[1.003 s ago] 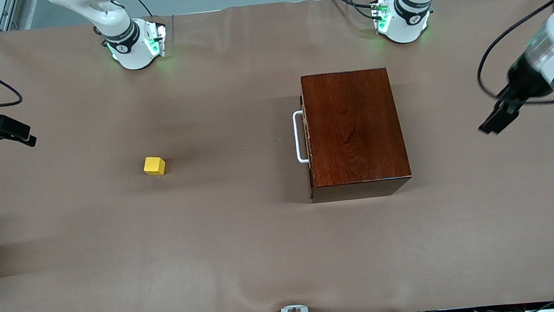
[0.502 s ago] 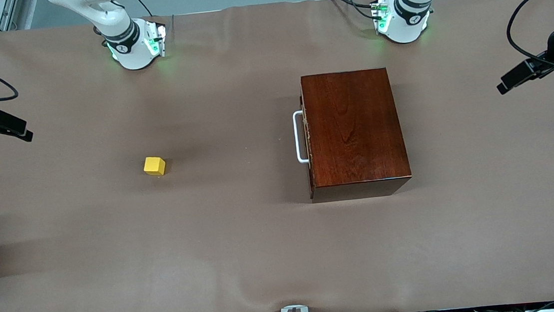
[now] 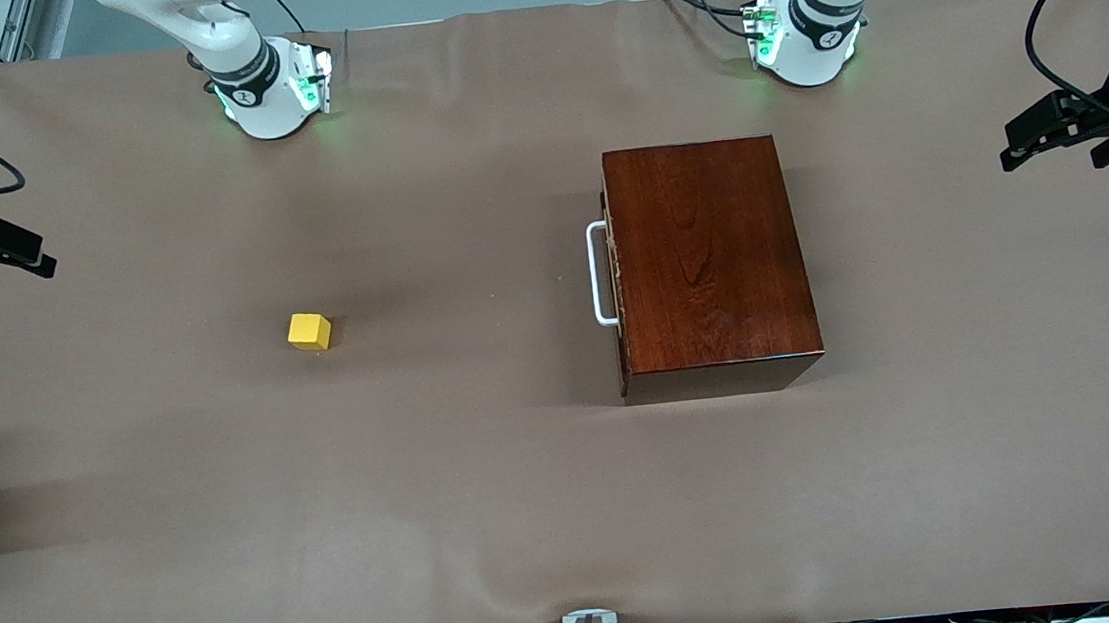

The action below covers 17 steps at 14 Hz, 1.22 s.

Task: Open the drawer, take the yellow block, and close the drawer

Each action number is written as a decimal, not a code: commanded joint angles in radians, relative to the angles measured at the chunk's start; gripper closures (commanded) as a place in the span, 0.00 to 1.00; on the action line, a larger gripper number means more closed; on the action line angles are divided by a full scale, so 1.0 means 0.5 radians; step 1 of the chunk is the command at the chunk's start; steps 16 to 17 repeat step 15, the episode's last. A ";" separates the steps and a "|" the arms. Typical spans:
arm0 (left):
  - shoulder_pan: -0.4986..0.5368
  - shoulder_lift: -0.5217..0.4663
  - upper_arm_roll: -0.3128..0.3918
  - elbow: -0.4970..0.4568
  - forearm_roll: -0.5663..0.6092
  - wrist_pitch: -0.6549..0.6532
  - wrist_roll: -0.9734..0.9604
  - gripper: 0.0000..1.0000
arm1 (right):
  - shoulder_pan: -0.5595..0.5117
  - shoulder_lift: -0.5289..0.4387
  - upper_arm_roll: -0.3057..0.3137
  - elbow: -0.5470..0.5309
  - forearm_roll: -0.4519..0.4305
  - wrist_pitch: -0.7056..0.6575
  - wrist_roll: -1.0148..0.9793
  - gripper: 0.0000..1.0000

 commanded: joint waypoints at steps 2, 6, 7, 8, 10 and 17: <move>0.006 0.016 -0.024 0.017 0.069 0.040 0.019 0.00 | -0.013 -0.007 0.016 0.001 -0.020 -0.011 -0.017 0.00; 0.009 0.016 -0.027 0.020 0.060 0.037 0.019 0.00 | -0.007 -0.010 0.022 -0.063 -0.020 0.096 -0.017 0.00; 0.009 0.016 -0.027 0.020 0.057 0.040 0.019 0.00 | -0.007 -0.010 0.025 -0.063 -0.020 0.091 -0.017 0.00; 0.009 0.016 -0.027 0.020 0.057 0.037 0.019 0.00 | -0.010 -0.013 0.022 -0.070 -0.020 0.082 -0.017 0.00; 0.012 0.013 -0.024 0.017 0.057 0.034 0.019 0.00 | -0.010 -0.010 0.025 -0.067 -0.020 0.078 -0.017 0.00; 0.015 0.013 -0.021 0.020 0.066 0.034 0.022 0.00 | -0.010 -0.007 0.025 -0.051 -0.020 0.057 -0.017 0.00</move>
